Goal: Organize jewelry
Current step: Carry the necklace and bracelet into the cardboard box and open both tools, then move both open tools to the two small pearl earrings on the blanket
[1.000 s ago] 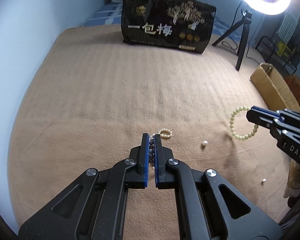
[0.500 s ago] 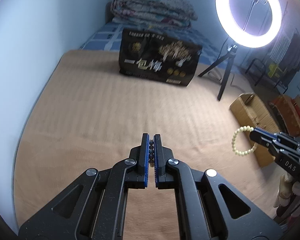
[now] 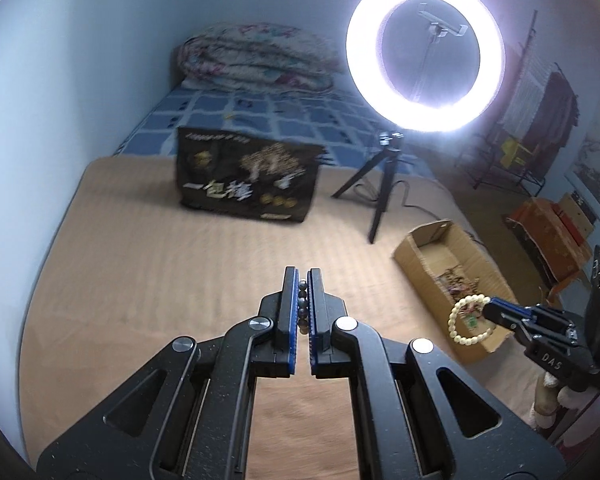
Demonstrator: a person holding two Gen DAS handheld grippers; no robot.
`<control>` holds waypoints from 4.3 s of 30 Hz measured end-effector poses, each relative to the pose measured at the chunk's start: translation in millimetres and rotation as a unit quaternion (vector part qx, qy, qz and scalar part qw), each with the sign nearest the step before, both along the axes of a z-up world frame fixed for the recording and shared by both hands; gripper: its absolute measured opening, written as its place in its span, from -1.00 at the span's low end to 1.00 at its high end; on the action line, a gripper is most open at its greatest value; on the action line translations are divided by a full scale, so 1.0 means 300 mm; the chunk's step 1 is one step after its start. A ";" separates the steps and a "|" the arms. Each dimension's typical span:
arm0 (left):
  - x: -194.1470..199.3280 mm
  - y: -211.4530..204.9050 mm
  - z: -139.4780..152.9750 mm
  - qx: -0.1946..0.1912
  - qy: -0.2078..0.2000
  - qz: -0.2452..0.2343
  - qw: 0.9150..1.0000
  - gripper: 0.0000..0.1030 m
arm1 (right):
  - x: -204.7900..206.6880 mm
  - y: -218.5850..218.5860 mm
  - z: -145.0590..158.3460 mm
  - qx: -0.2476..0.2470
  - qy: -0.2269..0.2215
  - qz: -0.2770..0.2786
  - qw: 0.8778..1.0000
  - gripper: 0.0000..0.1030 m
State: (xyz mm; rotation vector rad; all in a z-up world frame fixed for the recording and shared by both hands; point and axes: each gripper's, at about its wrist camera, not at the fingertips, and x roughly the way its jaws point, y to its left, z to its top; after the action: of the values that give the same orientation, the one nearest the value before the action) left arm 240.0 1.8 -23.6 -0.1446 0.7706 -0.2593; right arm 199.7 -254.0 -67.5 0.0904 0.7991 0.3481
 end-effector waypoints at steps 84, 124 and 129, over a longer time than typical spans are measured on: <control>0.160 -0.555 0.065 0.030 -0.018 -0.104 0.994 -0.36 | -0.029 -0.378 -0.003 -0.024 0.014 -0.119 0.992 0.08; 0.012 0.070 -0.320 0.046 0.080 -0.035 0.995 -0.37 | -0.174 0.095 -0.162 -0.091 0.066 0.040 0.993 0.18; 0.004 0.069 -0.378 0.053 0.096 -0.048 0.993 -0.37 | -0.193 0.132 -0.227 -0.085 0.088 0.053 0.991 0.18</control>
State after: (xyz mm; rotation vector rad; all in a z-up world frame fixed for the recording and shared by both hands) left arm 241.4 22.6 -136.8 -0.0317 0.9818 -0.2978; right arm 141.7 -214.5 -135.5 -0.0819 1.0085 0.3749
